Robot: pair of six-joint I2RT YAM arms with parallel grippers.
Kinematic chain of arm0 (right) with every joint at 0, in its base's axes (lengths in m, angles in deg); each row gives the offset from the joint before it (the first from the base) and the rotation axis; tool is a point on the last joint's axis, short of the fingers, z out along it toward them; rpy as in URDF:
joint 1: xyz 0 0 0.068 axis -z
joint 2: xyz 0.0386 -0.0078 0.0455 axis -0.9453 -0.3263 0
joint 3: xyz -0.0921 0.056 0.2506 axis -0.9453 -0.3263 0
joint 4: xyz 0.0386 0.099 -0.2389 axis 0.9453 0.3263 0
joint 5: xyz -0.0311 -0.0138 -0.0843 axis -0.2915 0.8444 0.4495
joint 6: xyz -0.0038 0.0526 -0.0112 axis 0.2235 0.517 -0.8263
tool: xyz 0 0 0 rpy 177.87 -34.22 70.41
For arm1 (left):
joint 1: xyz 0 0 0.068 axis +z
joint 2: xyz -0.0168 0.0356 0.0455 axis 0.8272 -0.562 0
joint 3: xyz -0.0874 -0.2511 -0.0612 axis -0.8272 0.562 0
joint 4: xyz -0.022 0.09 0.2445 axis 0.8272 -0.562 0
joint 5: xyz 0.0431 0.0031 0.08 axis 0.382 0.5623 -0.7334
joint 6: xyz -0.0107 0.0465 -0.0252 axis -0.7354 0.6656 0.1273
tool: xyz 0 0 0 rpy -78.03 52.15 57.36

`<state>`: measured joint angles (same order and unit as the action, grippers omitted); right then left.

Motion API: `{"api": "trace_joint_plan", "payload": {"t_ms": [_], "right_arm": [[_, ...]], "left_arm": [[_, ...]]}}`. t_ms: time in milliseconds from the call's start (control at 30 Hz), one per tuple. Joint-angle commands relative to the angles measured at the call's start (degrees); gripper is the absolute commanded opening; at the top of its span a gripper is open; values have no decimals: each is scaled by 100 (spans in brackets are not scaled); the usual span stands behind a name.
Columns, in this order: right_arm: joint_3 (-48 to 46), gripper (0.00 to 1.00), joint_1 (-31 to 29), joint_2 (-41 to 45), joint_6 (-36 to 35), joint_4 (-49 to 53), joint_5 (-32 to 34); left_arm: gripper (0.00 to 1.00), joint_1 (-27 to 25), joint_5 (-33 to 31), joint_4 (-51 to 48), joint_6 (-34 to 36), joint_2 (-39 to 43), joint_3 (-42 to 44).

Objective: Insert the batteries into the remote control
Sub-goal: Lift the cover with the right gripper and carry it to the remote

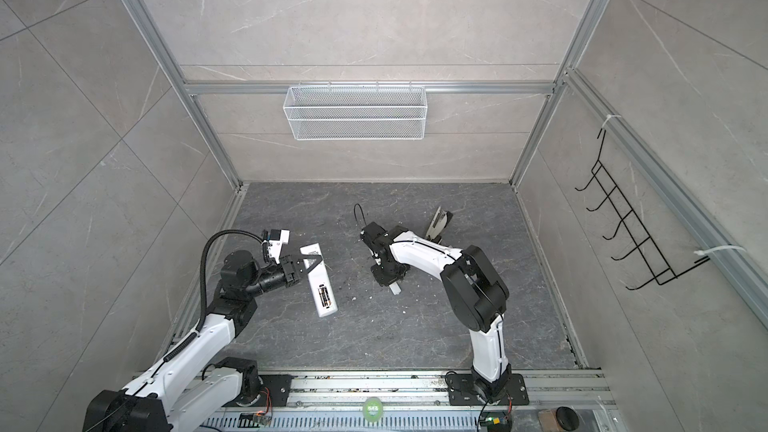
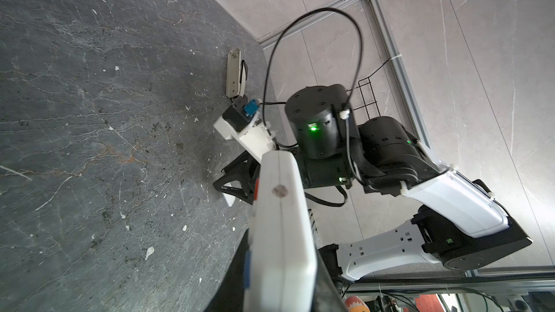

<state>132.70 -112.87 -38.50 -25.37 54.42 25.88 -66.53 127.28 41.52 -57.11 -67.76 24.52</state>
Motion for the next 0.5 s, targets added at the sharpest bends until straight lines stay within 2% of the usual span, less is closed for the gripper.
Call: {"api": "trace_joint_plan", "payload": {"t_ms": [0,467], "right_arm": [[-112,16,-151,505,269,-88,71],[-3,13,-1178,2147,1206,-189,822]], "left_arm": [[0,-18,19,299,-15,133,-97],[0,-18,-271,891,-420,-6,-63]]}}
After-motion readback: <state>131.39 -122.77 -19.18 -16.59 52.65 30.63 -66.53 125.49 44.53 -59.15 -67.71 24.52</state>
